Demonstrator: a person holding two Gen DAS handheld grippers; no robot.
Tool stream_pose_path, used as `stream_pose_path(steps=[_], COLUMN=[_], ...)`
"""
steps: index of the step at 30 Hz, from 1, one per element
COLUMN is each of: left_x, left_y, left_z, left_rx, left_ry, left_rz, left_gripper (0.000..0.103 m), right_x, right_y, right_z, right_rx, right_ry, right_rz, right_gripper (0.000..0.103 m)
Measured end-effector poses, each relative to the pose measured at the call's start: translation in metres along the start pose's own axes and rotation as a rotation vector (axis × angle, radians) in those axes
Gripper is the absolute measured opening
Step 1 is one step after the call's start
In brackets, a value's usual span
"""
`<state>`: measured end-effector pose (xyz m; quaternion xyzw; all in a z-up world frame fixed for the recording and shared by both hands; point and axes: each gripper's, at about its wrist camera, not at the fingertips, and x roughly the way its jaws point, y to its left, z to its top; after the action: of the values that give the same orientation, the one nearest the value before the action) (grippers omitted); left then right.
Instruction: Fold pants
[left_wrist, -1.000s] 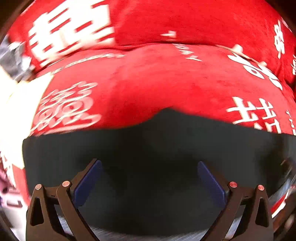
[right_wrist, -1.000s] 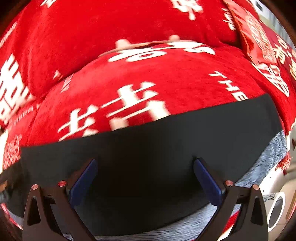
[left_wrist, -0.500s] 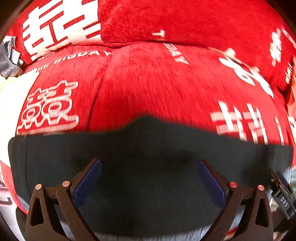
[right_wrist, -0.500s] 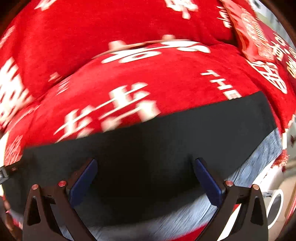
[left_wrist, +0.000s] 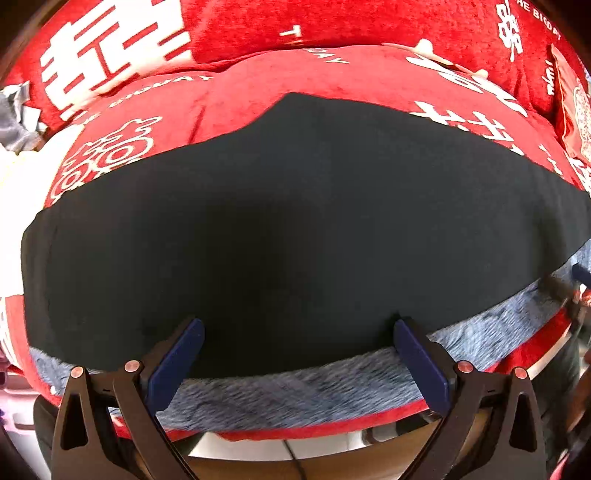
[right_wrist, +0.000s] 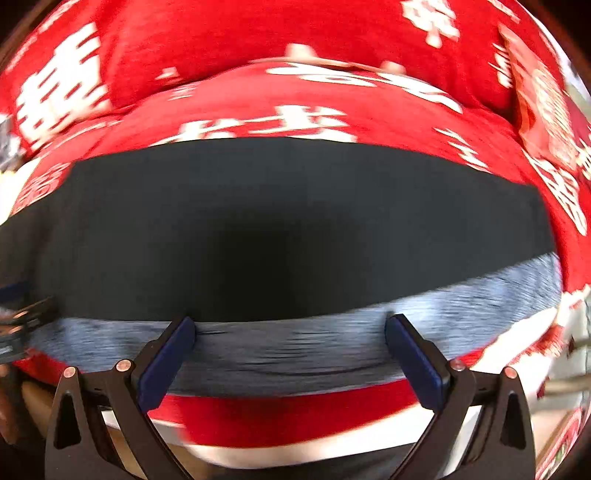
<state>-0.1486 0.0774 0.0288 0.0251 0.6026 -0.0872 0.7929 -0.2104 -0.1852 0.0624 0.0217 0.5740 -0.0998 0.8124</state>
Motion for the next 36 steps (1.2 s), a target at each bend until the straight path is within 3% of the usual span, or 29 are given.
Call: stream_pose_path(steps=[4, 7, 12, 16, 22, 25, 28, 30, 34, 36], left_x=[-0.005, -0.022, -0.025, -0.005, -0.025, -0.039, -0.041, -0.036, -0.024, -0.016], left_y=[0.014, 0.034, 0.093, 0.134, 0.159, 0.138, 0.082, 0.02, -0.064, -0.098], left_z=[-0.011, -0.023, -0.038, -0.055, -0.069, -0.055, -0.028, -0.009, 0.018, 0.028], left_rx=[-0.036, -0.072, -0.251, -0.377, -0.469, -0.421, -0.291, -0.153, 0.024, 0.071], left_ry=[0.015, -0.03, -0.017, 0.073, 0.047, 0.009, -0.003, 0.003, 0.024, 0.049], left_rz=[0.034, 0.122, 0.143, 0.174, 0.204, 0.182, 0.089, 0.013, -0.025, -0.037], left_gripper=[0.103, 0.103, 0.103, 0.103, 0.103, 0.103, 0.103, 0.103, 0.103, 0.103], right_x=[0.005, 0.007, 0.002, 0.001, -0.002, -0.012, -0.013, -0.004, 0.009, 0.01], right_y=[-0.048, -0.067, -0.04, -0.026, -0.065, -0.08, -0.067, -0.062, -0.098, -0.137], right_z=[0.002, 0.005, 0.008, 0.005, 0.006, 0.007, 0.009, 0.011, 0.019, 0.026], right_rx=[0.102, 0.177, 0.104, 0.064, 0.15, 0.204, 0.126, 0.082, 0.177, 0.268], right_ry=[0.001, 0.017, 0.006, 0.0, 0.006, -0.017, -0.033, -0.023, -0.031, -0.039], right_rz=[-0.024, -0.026, -0.052, -0.037, -0.079, -0.075, -0.017, 0.008, -0.019, -0.115], right_gripper=[0.103, 0.103, 0.103, 0.103, 0.103, 0.103, 0.103, 0.103, 0.103, 0.103])
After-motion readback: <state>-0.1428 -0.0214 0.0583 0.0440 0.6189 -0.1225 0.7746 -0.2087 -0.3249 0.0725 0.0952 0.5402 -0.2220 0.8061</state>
